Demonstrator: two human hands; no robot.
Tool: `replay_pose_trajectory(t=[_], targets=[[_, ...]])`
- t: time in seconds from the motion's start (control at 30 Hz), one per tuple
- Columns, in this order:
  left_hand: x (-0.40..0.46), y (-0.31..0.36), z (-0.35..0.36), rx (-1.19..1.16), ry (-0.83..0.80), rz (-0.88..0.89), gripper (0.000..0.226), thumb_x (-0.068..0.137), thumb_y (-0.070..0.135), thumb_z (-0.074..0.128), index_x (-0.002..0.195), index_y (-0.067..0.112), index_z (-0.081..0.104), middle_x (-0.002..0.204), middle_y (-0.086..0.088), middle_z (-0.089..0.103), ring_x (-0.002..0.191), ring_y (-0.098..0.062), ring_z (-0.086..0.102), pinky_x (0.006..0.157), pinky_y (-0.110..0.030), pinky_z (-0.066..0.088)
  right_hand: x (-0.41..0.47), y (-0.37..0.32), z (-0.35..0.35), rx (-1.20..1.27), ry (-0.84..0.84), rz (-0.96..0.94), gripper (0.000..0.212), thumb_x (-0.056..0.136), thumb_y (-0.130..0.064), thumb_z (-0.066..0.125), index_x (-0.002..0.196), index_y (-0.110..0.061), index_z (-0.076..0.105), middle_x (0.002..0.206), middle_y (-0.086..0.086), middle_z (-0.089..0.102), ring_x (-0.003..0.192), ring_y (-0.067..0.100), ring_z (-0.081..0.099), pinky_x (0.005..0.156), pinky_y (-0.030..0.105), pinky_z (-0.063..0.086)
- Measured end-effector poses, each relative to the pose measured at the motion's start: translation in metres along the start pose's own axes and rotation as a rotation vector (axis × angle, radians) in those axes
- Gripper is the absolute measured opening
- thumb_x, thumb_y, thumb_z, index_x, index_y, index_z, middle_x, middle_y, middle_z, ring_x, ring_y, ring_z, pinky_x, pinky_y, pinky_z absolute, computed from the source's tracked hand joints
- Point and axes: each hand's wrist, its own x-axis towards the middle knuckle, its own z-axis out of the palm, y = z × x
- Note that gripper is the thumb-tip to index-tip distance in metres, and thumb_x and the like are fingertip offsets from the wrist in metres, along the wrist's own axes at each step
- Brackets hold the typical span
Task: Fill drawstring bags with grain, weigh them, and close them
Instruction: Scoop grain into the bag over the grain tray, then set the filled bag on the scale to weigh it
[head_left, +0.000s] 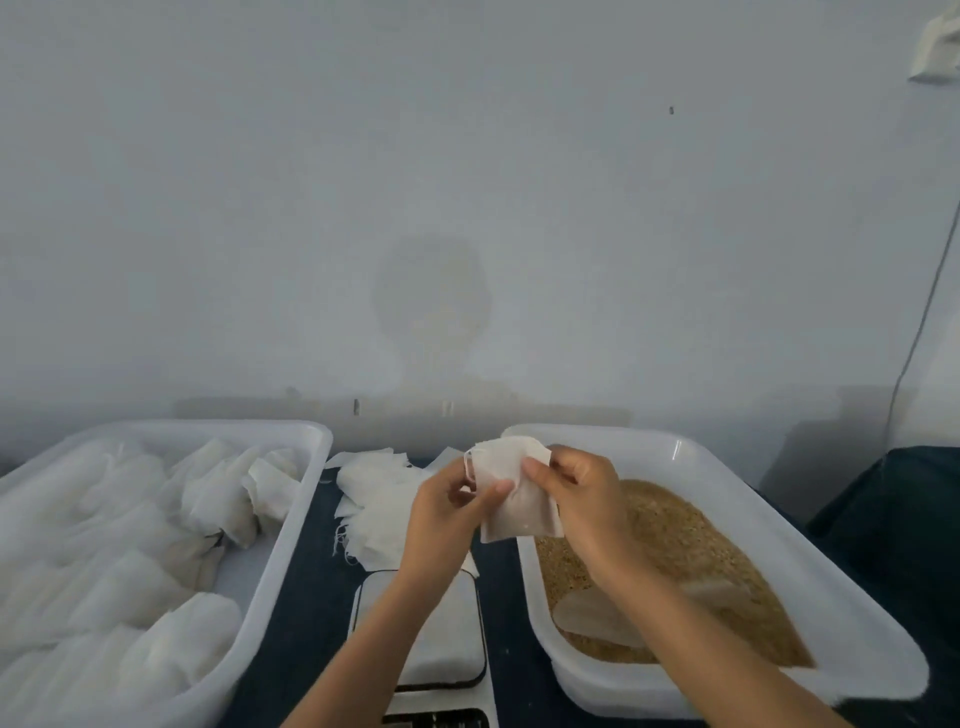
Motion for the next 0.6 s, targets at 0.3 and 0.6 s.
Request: replay_pose_trajectory(t=[0.3, 0.6], targets=[[-0.027, -0.034, -0.067, 0.375, 0.177, -0.023, 0.042, 0.082, 0.025, 0.07, 0.055, 0.016, 0.039, 0.046, 0.006, 0.04, 0.049, -0.012, 0.035, 0.052, -0.026, 0.032, -0.03, 0.012, 0.087, -0.068, -0.085, 0.124, 0.014, 0.093, -0.02, 0.056, 0.084, -0.012, 0.063, 0.08, 0.002, 0.062, 0.075, 0.014, 0.057, 0.063, 0.022, 0.041], [-0.037, -0.079, -0.075, 0.574, 0.174, -0.125, 0.038, 0.083, 0.029, 0.069, 0.059, 0.026, 0.04, 0.056, 0.009, 0.047, 0.054, -0.005, 0.041, 0.05, -0.02, 0.027, -0.047, 0.053, 0.106, -0.24, -0.116, 0.087, 0.045, 0.09, -0.02, 0.061, 0.056, -0.023, 0.031, 0.057, -0.008, 0.038, 0.056, 0.009, 0.036, 0.053, 0.025, 0.024]])
